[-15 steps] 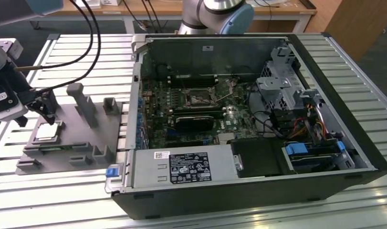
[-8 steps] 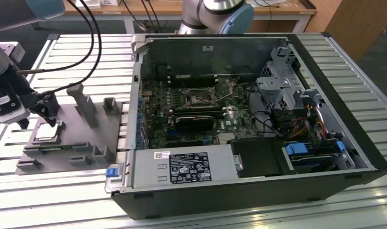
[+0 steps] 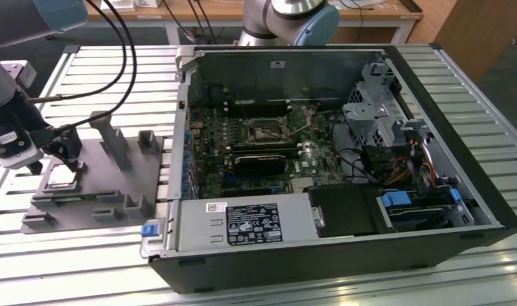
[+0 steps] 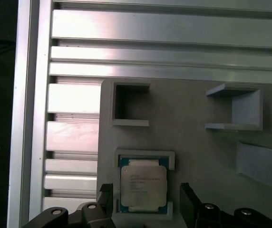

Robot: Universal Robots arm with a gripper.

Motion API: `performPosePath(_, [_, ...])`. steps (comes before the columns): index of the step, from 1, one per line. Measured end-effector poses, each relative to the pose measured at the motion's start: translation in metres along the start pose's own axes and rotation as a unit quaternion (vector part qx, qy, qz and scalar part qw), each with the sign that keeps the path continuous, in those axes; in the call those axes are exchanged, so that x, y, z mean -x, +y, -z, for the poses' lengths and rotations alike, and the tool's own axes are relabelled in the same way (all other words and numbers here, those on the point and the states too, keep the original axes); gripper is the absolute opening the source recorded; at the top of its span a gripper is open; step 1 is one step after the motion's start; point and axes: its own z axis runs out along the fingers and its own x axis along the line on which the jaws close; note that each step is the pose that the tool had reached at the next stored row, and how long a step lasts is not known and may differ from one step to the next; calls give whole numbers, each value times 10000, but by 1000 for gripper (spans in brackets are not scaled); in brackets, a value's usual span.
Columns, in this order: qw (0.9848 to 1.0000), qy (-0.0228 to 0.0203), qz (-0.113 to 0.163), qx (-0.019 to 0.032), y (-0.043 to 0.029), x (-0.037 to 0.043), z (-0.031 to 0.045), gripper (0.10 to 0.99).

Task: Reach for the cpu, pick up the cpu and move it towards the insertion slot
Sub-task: 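Pick up the cpu and move it towards the insertion slot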

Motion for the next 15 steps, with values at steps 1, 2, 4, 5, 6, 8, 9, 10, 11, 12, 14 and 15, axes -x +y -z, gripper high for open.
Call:
performPosePath(1, [10000,-5,0,0,0,1,-10,663])
performPosePath(2, [10000,-5,0,-2,0,0,-16,663])
performPosePath(4, [10000,-4,0,-6,-1,-1,-31,663])
performPosePath(5, [10000,-4,0,-7,-1,-1,-41,663])
performPosePath(6, [10000,-4,0,-8,-1,-1,-50,663])
performPosePath(8, [10000,-4,-1,-13,-2,-1,-67,663])
performPosePath(9, [10000,-4,-4,-15,-2,-1,-76,663])
performPosePath(10, [10000,-4,-7,-16,-2,-1,-84,663])
performPosePath(11, [10000,-4,-8,-16,-3,-1,-93,663])
performPosePath(12, [10000,-4,-9,-17,-3,-1,-101,663])
performPosePath(14, [10000,-4,-9,-17,-4,-2,-116,663])
performPosePath(15, [10000,-4,-9,-17,-4,-2,-121,663])
